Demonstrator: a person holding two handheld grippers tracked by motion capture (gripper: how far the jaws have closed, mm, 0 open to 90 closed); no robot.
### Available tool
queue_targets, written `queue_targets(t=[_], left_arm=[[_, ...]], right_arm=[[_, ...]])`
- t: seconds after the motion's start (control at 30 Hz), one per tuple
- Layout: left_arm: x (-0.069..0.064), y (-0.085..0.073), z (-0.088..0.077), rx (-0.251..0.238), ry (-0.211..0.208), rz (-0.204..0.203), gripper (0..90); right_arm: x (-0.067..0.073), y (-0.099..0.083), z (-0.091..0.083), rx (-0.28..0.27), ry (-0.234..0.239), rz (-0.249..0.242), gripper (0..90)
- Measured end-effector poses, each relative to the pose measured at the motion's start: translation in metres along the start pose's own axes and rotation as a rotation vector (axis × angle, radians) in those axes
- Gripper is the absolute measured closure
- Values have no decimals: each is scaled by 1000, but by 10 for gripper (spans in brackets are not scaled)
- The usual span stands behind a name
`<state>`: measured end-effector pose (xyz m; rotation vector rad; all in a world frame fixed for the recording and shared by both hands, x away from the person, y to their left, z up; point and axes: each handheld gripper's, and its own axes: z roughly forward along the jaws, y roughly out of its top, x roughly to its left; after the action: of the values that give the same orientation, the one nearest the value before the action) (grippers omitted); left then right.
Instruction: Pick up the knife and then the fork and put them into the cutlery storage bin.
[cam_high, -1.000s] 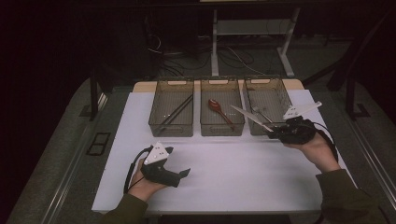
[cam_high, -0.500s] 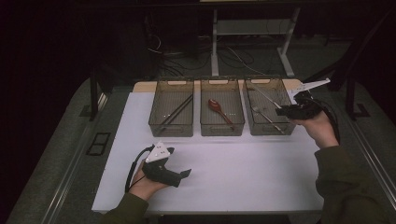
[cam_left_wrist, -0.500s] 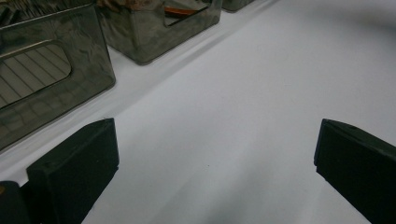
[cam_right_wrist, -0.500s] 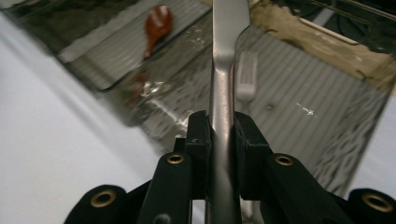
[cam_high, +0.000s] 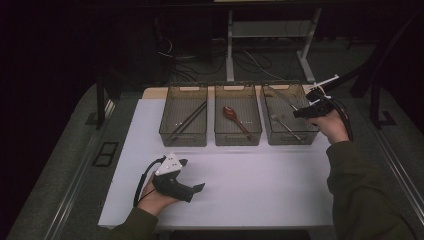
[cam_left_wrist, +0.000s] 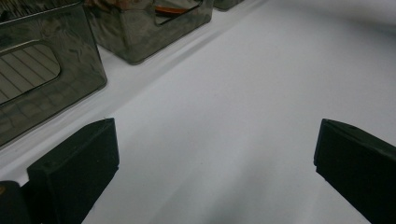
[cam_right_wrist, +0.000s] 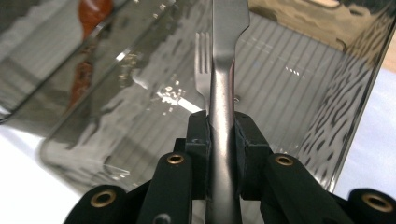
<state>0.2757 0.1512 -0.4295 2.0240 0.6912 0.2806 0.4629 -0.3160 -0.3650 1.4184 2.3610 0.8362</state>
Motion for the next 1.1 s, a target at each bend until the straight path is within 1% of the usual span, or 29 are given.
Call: queue_targets(t=[0.2, 0.37, 0.43, 0.53, 0.77, 0.83, 0.9, 0.97, 1.1], left_arm=[[0, 0, 0, 3, -5, 4, 0], [0, 0, 2, 11, -12, 6, 0], [-1, 0, 2, 12, -14, 8, 0], [-1, 0, 2, 13, -17, 9, 0], [0, 0, 1, 11, -17, 9, 0], [0, 0, 1, 10, -17, 9, 0], [0, 0, 1, 11, -18, 10, 0], [0, 0, 1, 12, -17, 11, 0], [0, 0, 1, 12, -18, 13, 0]], right_arm=[[-5, 1, 12, 20, -10, 15, 771], [-5, 1, 24, 64, -9, 14, 770], [-4, 0, 28, 83, -16, 15, 770], [-2, 0, 32, 101, -8, 25, 769], [0, -1, 39, 139, -13, 3, 763], [0, -2, 39, 134, -21, 6, 749], [0, -2, 36, 100, -1, 22, 722], [-1, 0, 32, 74, -5, 14, 682], [0, 0, 22, 11, 29, 33, 595]])
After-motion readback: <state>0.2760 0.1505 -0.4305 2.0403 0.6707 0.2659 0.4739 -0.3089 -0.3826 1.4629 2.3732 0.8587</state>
